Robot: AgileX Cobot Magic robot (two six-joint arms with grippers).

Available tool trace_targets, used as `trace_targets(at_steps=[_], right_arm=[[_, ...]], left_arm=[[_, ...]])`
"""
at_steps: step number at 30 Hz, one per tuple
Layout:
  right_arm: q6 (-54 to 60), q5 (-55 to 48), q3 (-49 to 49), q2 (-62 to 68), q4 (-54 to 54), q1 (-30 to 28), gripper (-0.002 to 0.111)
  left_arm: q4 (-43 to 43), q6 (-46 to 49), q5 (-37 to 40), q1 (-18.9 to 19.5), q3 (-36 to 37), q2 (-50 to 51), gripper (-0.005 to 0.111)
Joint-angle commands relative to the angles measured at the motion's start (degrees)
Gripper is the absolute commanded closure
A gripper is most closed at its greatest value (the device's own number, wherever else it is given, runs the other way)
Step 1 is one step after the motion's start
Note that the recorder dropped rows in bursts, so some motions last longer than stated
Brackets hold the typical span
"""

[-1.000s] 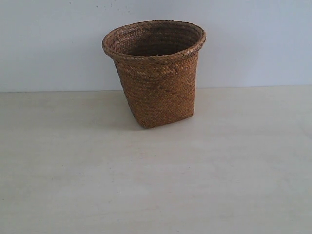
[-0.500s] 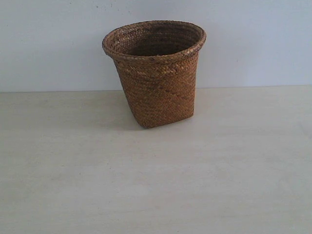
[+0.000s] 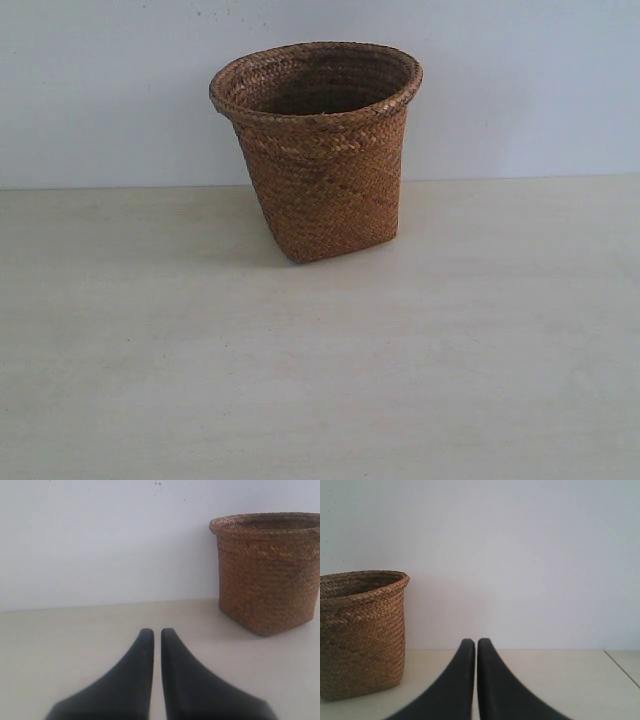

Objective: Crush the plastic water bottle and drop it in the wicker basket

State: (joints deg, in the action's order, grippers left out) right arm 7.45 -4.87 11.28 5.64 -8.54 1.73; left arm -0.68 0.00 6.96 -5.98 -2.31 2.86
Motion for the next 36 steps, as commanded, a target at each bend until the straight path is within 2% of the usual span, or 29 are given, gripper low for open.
trace_targets(at_steps=[1,3,11,36], right_arm=[[0.08,0.40,-0.29,-0.39,-0.10,0.14,0.108],[0.08,0.40,-0.29,-0.39,-0.10,0.14,0.108],[0.08,0.40,-0.29,-0.39,-0.10,0.14,0.108],[0.08,0.40,-0.29,-0.39,-0.10,0.14,0.108]], left_arm=[[0.68,0.00,0.57,0.25,2.31,-1.54,0.102],[1.00,0.00,0.55,0.25,2.31,-2.86,0.102],[1.27,0.00,9.51,0.89,2.31,-2.86,0.102],[1.27,0.00,9.38,1.41,2.31,-2.86,0.102]])
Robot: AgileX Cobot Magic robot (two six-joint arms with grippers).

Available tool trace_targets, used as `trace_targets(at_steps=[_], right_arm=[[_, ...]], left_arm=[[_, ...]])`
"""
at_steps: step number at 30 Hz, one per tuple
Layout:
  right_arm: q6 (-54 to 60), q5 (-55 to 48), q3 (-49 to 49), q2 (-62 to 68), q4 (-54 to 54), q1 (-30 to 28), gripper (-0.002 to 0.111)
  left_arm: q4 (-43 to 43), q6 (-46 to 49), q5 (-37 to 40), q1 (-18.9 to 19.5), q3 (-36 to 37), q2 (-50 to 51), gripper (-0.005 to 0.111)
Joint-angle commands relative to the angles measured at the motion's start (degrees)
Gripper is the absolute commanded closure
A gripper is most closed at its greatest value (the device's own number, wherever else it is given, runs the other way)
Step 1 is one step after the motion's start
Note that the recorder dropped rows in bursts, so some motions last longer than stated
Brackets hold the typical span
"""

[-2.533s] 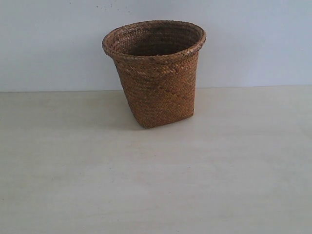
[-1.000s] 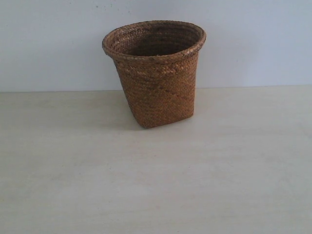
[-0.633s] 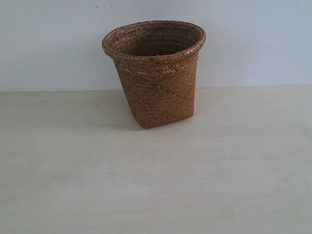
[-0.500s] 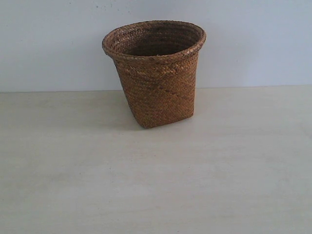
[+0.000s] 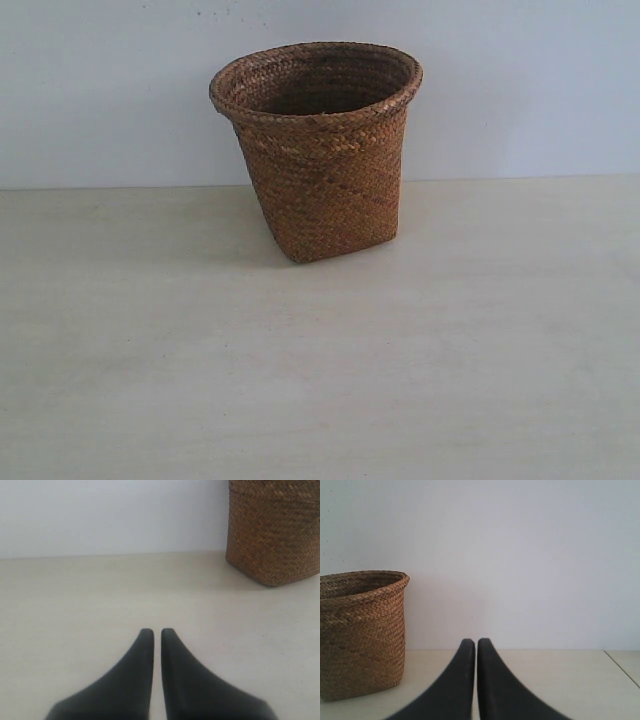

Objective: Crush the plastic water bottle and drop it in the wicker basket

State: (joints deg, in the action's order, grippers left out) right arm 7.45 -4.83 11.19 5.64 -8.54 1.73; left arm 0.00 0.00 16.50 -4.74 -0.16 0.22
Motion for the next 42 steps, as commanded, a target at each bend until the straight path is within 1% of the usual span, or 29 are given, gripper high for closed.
trace_targets(at_steps=[1,19,22,26,30,33,38,40,42], right_arm=[[0.08,0.36,-0.21,-0.39,-0.10,0.14,0.108],[-0.27,0.09,-0.52,-0.39,-0.10,0.14,0.108],[-3.98,-2.45,-0.74,-0.39,1.37,0.14,0.108],[-12.74,-4.58,-0.74,-0.39,7.71,0.14,0.108],[-9.16,-5.71,-3.19,-0.53,7.84,0.14,0.108],[-6.78,-5.71,-6.32,-2.74,5.72,0.14,0.108],[-7.11,-5.71,-11.19,-5.64,5.59,0.14,0.108],[-7.45,-9.51,-11.19,-5.64,5.30,0.14,0.108],[-6.97,-10.57,-11.19,-5.64,5.30,0.14,0.108]], left_arm=[[0.59,0.00,-0.16,0.18,0.16,-0.22,0.102],[0.59,0.00,-0.16,0.18,0.16,-0.22,0.102],[0.59,0.00,-0.16,0.18,0.16,-0.22,0.102],[0.59,0.00,-0.16,0.18,0.16,-0.22,0.102],[0.59,0.00,-0.16,0.18,0.16,-0.22,0.102],[0.59,0.00,-0.16,0.18,0.16,-0.22,0.102],[0.59,0.00,-0.16,0.18,0.16,-0.22,0.102],[0.59,0.00,-0.15,0.18,0.16,-0.22,0.102],[0.59,0.00,-0.15,0.18,0.16,-0.22,0.102]])
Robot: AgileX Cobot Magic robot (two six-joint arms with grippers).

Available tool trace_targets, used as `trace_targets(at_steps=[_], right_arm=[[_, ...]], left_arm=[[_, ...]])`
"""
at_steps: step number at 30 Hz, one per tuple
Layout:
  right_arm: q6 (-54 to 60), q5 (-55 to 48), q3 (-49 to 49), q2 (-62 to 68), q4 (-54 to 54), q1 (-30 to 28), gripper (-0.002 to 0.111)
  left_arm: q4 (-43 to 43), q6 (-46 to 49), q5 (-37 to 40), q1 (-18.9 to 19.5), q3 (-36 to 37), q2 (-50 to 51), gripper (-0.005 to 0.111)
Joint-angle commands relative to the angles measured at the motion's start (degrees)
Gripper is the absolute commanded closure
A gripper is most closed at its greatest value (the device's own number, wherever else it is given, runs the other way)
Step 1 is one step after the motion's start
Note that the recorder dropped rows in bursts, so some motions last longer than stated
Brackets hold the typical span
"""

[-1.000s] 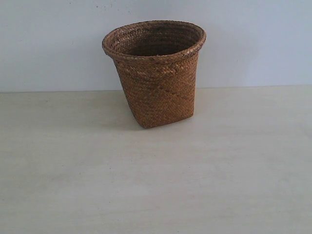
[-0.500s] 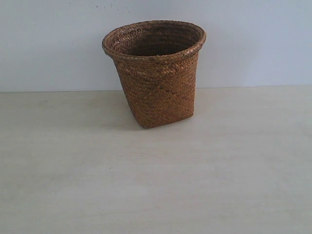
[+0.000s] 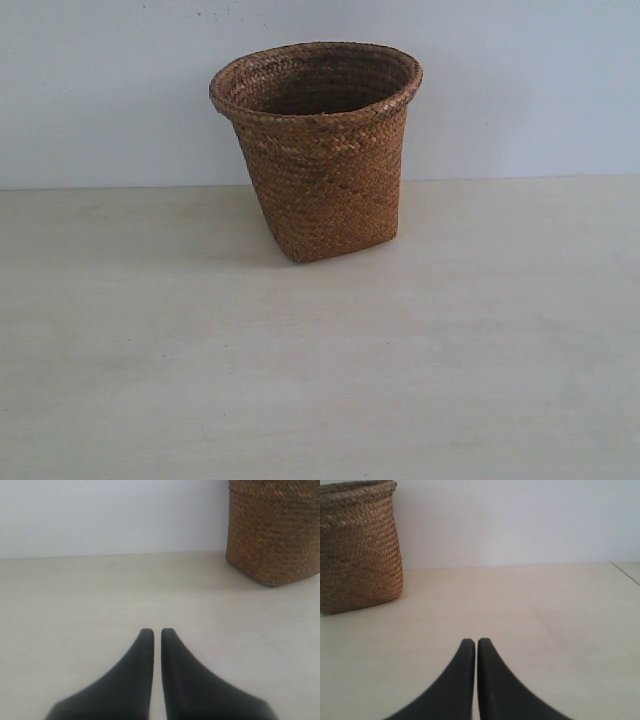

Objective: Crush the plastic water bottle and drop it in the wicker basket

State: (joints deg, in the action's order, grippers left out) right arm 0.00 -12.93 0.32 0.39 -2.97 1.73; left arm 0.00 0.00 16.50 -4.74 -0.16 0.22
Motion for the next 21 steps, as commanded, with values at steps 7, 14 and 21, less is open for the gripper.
trace_targets(at_steps=[7,14,21], right_arm=[[2.04,-5.62,-0.32,-0.39,-0.12,0.14,0.108],[1.81,-5.68,-0.32,-0.39,-0.12,0.14,0.108],[1.82,-5.58,-0.32,-0.39,-0.12,0.14,0.108]], left_arm=[[0.59,0.00,-0.15,0.18,0.16,-0.22,0.102],[0.59,0.00,-0.15,0.18,0.16,-0.22,0.102],[0.59,0.00,-0.15,0.18,0.16,-0.22,0.102]])
